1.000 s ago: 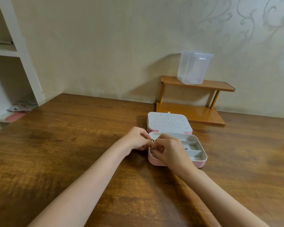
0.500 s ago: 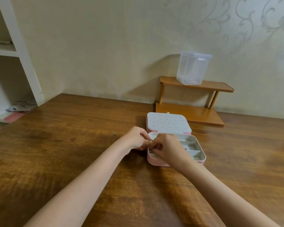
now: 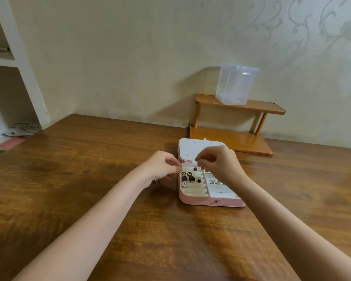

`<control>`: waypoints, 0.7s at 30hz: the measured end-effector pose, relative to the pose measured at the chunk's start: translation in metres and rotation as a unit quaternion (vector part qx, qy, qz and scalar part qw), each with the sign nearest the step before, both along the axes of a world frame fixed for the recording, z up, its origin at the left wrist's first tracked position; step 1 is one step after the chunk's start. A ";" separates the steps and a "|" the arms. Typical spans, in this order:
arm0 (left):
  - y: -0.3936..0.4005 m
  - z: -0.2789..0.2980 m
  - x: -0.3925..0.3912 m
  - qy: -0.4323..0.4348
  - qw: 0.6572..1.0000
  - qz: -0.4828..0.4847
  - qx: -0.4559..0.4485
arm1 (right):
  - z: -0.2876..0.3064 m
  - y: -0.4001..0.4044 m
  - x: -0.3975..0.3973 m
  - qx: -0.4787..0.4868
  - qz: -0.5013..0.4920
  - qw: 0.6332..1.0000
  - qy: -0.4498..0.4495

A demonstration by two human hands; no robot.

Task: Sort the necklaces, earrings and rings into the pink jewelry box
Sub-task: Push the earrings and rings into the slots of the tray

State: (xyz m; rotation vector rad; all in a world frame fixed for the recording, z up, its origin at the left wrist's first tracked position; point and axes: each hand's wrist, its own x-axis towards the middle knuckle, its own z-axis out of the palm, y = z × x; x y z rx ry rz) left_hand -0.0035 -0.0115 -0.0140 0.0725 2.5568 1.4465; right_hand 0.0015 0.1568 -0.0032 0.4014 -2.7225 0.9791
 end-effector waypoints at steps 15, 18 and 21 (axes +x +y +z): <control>-0.071 -0.010 0.021 0.099 0.966 0.065 -0.230 | -0.032 -0.106 -0.011 0.290 0.168 0.942 0.029; -0.074 -0.011 0.024 0.101 0.967 0.065 -0.226 | -0.032 -0.112 -0.010 0.311 0.175 0.933 0.051; -0.071 -0.009 0.025 0.112 0.970 0.064 -0.204 | -0.022 -0.106 -0.009 0.228 0.173 0.957 0.047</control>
